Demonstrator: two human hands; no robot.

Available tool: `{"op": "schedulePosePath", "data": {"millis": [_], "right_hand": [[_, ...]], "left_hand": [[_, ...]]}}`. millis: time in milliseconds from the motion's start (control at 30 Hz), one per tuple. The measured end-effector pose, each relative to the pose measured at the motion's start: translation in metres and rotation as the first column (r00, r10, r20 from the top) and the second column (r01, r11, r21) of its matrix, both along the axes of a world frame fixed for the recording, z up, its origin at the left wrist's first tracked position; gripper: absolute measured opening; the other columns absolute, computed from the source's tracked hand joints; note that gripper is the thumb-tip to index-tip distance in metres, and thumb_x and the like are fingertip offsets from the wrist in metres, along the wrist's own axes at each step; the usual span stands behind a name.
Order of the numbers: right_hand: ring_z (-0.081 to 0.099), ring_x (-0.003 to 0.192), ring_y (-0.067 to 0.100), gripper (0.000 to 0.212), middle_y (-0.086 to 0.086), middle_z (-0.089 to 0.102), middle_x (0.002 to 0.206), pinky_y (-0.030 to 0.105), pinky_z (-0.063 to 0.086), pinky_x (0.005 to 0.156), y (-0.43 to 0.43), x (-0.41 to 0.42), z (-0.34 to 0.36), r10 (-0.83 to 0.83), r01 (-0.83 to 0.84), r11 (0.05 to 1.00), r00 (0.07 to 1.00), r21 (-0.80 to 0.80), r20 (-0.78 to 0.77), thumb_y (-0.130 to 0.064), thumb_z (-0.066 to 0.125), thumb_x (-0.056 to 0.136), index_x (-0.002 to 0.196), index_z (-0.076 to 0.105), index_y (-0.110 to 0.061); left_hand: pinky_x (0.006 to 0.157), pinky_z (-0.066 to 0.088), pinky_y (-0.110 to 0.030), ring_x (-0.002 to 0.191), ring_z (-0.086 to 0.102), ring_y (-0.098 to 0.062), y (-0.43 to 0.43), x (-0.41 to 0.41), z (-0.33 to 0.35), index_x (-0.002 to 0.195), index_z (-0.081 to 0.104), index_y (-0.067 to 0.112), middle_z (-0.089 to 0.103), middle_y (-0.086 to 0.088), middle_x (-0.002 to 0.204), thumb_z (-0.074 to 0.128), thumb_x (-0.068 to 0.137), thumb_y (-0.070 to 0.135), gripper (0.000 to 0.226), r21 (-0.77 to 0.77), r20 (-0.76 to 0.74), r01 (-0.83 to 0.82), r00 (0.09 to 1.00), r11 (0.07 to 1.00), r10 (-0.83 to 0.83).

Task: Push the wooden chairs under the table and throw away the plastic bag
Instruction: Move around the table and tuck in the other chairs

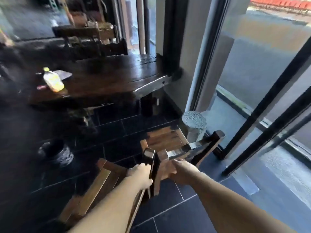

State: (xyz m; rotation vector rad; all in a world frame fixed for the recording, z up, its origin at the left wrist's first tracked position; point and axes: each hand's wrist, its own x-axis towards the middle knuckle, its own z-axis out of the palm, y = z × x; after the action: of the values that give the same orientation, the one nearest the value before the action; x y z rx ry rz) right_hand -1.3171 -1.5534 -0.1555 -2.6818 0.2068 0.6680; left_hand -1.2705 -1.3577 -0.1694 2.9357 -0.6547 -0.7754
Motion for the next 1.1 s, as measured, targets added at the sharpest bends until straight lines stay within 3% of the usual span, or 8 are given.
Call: {"op": "schedulePosePath", "data": {"millis": [200,367,500,600,667,767,867,1100], "right_hand": [[0.063,0.114,0.034,0.051,0.011,0.063,0.125,0.040,0.054,0.091,0.027,0.037,-0.017,0.403,-0.403,0.915,0.915,0.002,-0.015,-0.046,0.064,0.086,0.127,0.056,-0.018],[0.056,0.121,0.027,0.053,0.002,0.049,0.135,0.038,0.053,0.089,0.047,0.036,-0.050,0.621,-0.623,0.782,0.779,-0.004,0.089,-0.050,0.059,0.088,0.131,0.051,-0.022],[0.041,0.130,0.024,0.058,0.003,0.040,0.140,0.036,0.040,0.107,0.057,0.046,-0.075,0.771,-0.769,0.628,0.592,-0.120,0.237,-0.046,0.055,0.089,0.139,0.045,-0.020],[0.030,0.139,0.025,0.070,0.004,0.038,0.147,0.035,0.020,0.121,0.061,0.061,-0.083,0.824,-0.824,0.541,0.479,-0.168,0.301,-0.050,0.057,0.088,0.148,0.037,-0.022],[0.029,0.142,0.027,0.076,0.006,0.039,0.147,0.039,0.017,0.123,0.065,0.070,-0.088,0.849,-0.840,0.506,0.446,-0.193,0.283,-0.058,0.057,0.087,0.150,0.036,-0.019],[0.036,0.139,0.025,0.081,0.004,0.045,0.143,0.042,0.018,0.124,0.074,0.081,-0.098,0.897,-0.858,0.435,0.388,-0.274,0.212,-0.069,0.054,0.085,0.148,0.039,-0.019],[0.046,0.131,0.023,0.078,0.000,0.054,0.132,0.040,0.019,0.123,0.081,0.090,-0.112,0.898,-0.856,0.437,0.394,-0.276,0.197,-0.074,0.051,0.083,0.139,0.047,-0.020],[0.064,0.099,0.029,0.071,0.002,0.070,0.098,0.046,0.043,0.104,0.082,0.099,-0.153,0.861,-0.811,0.470,0.334,-0.348,0.384,-0.074,0.051,0.076,0.113,0.063,-0.014]], "left_hand": [[0.093,0.046,-0.037,0.115,0.057,-0.027,0.034,-0.055,-0.008,0.118,0.057,0.017,0.058,-0.002,0.122,0.062,0.090,0.039,0.036,-0.088,-0.045,-0.464,0.886,0.881,0.462],[0.097,0.050,-0.039,0.120,0.058,-0.024,0.044,-0.107,-0.021,0.128,0.054,0.021,0.059,0.000,0.131,0.062,0.089,0.045,0.047,-0.102,0.000,-0.677,0.733,0.729,0.680],[0.103,0.043,-0.042,0.131,0.050,-0.021,0.046,-0.125,-0.043,0.141,0.044,0.027,0.048,0.003,0.146,0.051,0.091,0.059,0.060,-0.124,0.075,-0.805,0.575,0.580,0.815],[0.102,0.042,-0.042,0.131,0.049,-0.020,0.042,-0.129,-0.063,0.144,0.040,0.026,0.049,0.004,0.146,0.033,0.095,0.068,0.065,-0.123,0.193,-0.835,0.510,0.537,0.838],[0.098,0.044,-0.040,0.122,0.057,-0.022,0.040,-0.128,-0.085,0.139,0.046,0.023,0.059,-0.001,0.134,0.027,0.091,0.075,0.072,-0.144,0.243,-0.838,0.485,0.525,0.840],[0.086,0.045,-0.042,0.097,0.065,-0.023,0.040,-0.128,-0.114,0.113,0.062,0.021,0.070,-0.002,0.104,0.027,0.086,0.080,0.073,-0.107,0.328,-0.845,0.468,0.525,0.821],[0.075,0.043,-0.043,0.075,0.063,-0.026,0.041,-0.127,-0.133,0.086,0.066,0.017,0.068,-0.003,0.078,0.034,0.081,0.080,0.070,-0.074,0.428,-0.828,0.477,0.555,0.768],[0.073,0.039,-0.042,0.071,0.060,-0.029,0.043,-0.119,-0.150,0.077,0.063,0.014,0.064,-0.007,0.074,0.044,0.082,0.078,0.067,-0.046,0.493,-0.844,0.446,0.534,0.747]]}}
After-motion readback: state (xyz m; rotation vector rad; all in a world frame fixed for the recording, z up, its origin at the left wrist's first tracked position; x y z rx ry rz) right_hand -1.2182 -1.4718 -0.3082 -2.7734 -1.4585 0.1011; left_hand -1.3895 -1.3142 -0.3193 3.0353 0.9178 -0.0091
